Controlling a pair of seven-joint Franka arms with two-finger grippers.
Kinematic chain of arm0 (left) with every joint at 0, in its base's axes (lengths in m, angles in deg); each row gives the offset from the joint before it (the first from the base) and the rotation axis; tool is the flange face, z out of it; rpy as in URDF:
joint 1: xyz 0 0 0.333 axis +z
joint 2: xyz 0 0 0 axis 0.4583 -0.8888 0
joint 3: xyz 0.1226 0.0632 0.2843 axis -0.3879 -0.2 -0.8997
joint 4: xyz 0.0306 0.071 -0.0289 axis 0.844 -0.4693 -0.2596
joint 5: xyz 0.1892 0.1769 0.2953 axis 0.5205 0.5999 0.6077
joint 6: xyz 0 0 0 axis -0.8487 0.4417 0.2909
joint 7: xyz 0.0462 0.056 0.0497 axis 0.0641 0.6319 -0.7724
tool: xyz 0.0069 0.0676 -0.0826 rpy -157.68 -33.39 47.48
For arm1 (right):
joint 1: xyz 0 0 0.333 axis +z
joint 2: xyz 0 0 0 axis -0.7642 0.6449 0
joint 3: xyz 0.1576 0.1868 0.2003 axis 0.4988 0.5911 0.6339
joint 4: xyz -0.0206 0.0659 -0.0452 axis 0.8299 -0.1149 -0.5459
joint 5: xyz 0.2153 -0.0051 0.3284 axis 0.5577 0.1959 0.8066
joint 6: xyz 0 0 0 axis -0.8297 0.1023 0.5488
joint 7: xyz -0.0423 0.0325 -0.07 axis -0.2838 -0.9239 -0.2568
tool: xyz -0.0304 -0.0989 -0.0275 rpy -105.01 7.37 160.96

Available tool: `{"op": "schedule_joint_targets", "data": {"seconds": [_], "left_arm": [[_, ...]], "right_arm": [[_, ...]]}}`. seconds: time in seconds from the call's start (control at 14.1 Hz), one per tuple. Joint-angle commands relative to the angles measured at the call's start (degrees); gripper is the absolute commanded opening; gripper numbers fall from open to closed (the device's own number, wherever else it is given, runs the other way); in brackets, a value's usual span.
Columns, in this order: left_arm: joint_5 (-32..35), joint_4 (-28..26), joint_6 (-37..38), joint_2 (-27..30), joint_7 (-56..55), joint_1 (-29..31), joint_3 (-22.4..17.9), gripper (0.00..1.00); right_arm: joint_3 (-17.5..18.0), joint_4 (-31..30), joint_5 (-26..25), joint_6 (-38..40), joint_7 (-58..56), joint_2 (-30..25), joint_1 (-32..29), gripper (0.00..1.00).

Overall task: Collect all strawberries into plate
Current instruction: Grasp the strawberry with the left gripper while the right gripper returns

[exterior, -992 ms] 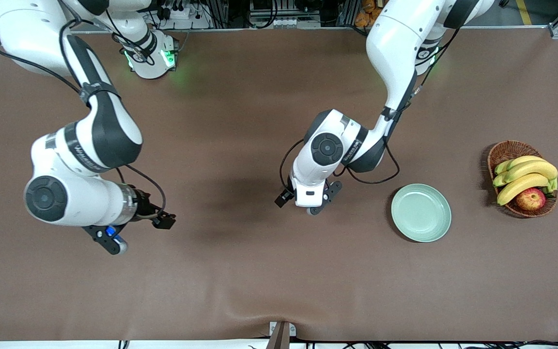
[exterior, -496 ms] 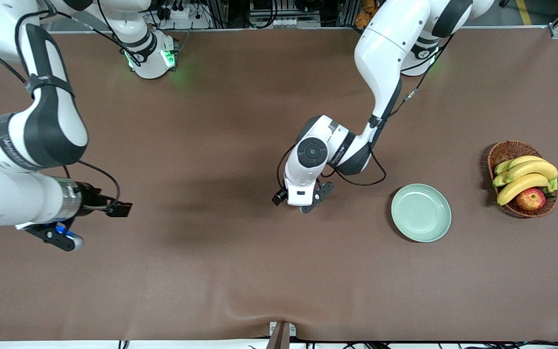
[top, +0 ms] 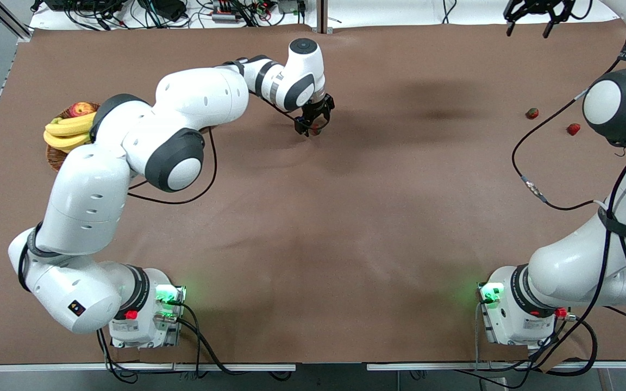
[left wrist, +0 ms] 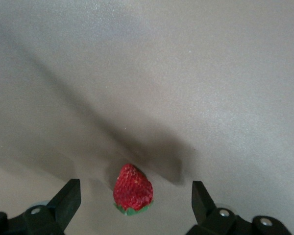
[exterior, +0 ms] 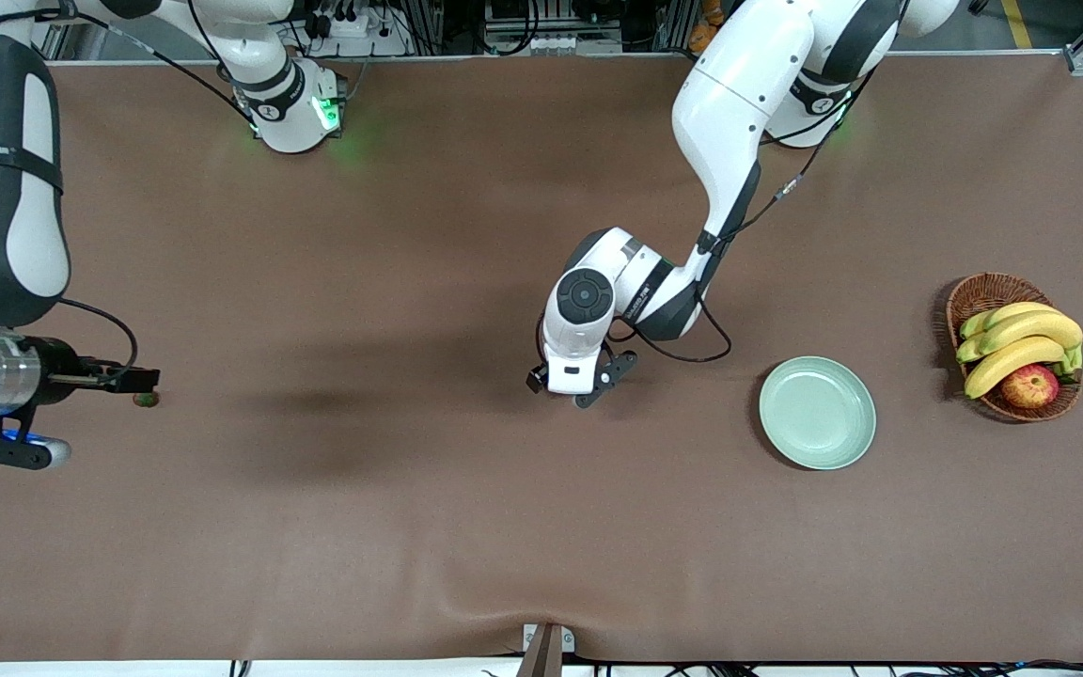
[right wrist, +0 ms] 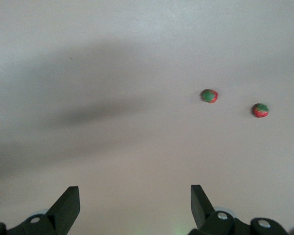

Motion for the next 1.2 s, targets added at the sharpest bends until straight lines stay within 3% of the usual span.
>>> {"op": "schedule_joint_targets", "data": {"seconds": [0.0,0.07,0.14,0.21,0.42,0.64,0.78,1.13], "left_arm": [[1.4,1.3,-0.2,-0.8,-1.8,-0.6,-0.4,1.00],[1.4,1.3,-0.2,-0.8,-1.8,-0.6,-0.3,1.00],[1.3,1.3,-0.1,-0.7,-1.8,-0.6,-0.3,0.78],[1.2,1.3,-0.1,-0.7,-1.8,-0.6,-0.3,0.67],[1.2,1.3,-0.1,-0.6,-2.9,-1.0,-0.3,0.58],[1.3,1.3,-0.1,-0.6,-3.0,-1.0,-0.3,0.55],[1.4,1.3,-0.1,-0.6,-3.1,-1.3,-0.3,0.00],[1.8,1.3,-0.1,-0.5,-3.1,-1.3,-0.4,0.00]], "right_arm": [[-1.4,-8.0,0.3,-4.8,-9.2,-4.4,-1.8,1.00],[-1.7,-11.1,0.3,-7.0,-10.1,-5.7,-2.1,1.00],[-2.2,-14.6,0.3,-10.2,-10.5,-7.2,-2.1,1.00],[-2.9,-18.5,0.3,-13.7,-12.3,-8.6,-2.1,1.00],[-5.1,-30.2,0.3,-25.3,-16.0,-11.9,-2.2,1.00],[-7.0,-37.4,1.8,-33.0,-19.6,-12.0,-3.0,1.00],[-7.2,-41.3,1.8,-38.5,-21.4,-11.8,-4.3,1.00],[-7.5,-44.6,1.8,-46.9,-26.3,-9.6,-7.4,1.00]]}}
